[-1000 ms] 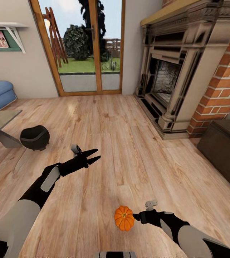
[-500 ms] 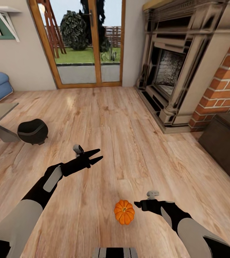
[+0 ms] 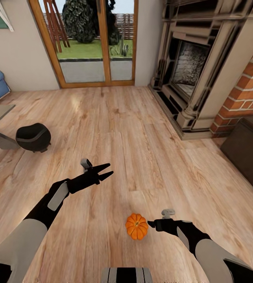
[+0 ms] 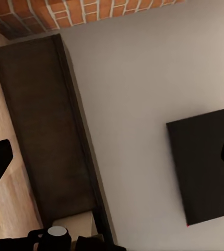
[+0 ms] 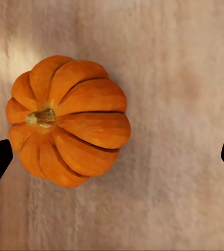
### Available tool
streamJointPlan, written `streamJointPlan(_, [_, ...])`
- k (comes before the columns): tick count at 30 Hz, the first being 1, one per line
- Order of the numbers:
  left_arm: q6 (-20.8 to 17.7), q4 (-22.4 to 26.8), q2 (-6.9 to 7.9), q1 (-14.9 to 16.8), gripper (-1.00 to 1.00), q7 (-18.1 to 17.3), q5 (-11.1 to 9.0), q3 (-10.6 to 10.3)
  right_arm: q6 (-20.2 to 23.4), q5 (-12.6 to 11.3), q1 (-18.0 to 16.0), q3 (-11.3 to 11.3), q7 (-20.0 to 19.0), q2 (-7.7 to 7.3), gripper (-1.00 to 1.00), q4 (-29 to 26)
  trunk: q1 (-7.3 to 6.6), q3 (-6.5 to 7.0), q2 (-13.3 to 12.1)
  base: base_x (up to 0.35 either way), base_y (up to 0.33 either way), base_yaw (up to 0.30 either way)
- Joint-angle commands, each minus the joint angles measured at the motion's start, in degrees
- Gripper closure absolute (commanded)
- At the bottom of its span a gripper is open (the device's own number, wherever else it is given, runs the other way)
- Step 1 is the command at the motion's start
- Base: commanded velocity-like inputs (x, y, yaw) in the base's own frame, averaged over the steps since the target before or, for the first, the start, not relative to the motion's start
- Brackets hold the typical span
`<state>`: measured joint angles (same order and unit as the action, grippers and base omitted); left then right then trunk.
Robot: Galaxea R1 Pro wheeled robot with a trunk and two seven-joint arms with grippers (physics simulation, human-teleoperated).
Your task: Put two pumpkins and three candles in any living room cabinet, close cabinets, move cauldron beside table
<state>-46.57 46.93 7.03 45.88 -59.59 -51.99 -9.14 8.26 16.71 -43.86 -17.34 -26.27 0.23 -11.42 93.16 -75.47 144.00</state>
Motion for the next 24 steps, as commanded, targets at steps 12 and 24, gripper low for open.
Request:
streamJointPlan(12, [0.0,0.0,0.00,0.0,-1.00,0.1,0.0,-0.6,0.2,-0.1,0.0,-0.1,-4.6,-0.31,-1.00,-0.2,0.31,-2.67,0.2,0.000,0.000,0.000])
streamJointPlan(24, [0.1,-0.1,0.07,0.0,-1.00,-0.1,0.0,-0.9,1.6,-1.8,0.0,-0.1,-5.5,-0.39,-1.00,-4.5,0.46,-3.99,0.2,0.000,0.000,0.000])
